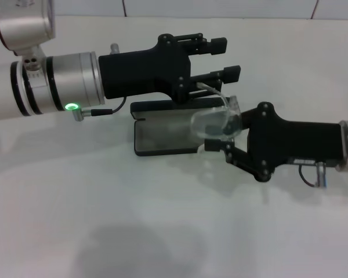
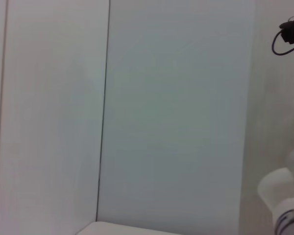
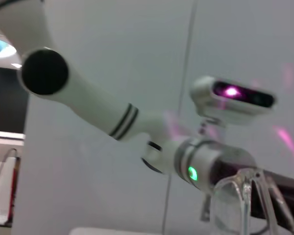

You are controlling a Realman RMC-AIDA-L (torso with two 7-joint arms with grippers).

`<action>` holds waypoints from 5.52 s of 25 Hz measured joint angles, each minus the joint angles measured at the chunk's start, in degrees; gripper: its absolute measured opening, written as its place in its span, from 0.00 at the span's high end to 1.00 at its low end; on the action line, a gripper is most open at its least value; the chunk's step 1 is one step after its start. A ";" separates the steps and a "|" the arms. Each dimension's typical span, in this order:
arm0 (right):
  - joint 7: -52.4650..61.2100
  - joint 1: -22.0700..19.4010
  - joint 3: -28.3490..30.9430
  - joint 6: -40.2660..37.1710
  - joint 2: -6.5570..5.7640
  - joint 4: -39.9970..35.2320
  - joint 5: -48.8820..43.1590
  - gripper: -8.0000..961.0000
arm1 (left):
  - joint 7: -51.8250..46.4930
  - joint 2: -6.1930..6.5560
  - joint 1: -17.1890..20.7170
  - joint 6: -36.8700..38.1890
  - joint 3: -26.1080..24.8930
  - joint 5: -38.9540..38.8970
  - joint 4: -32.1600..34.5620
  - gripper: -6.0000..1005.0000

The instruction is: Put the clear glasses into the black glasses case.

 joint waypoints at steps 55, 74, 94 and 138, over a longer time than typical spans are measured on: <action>7.13 -9.77 -54.42 87.98 0.42 -38.67 -6.73 0.84 | 1.65 0.26 3.46 -9.39 -9.12 -1.22 0.54 0.41; 5.06 -13.31 -55.47 88.16 -0.04 -43.49 -7.31 0.67 | 1.79 0.15 3.26 -9.39 -9.00 -1.14 0.39 0.41; 7.45 -20.83 -42.43 67.76 -0.74 -50.44 -7.56 0.58 | 2.08 0.53 4.71 -9.39 -9.01 -1.14 0.60 0.41; 21.55 -10.72 23.23 14.34 -0.20 -10.29 1.37 0.58 | -3.98 -0.13 0.21 -35.29 21.92 2.19 -2.42 0.34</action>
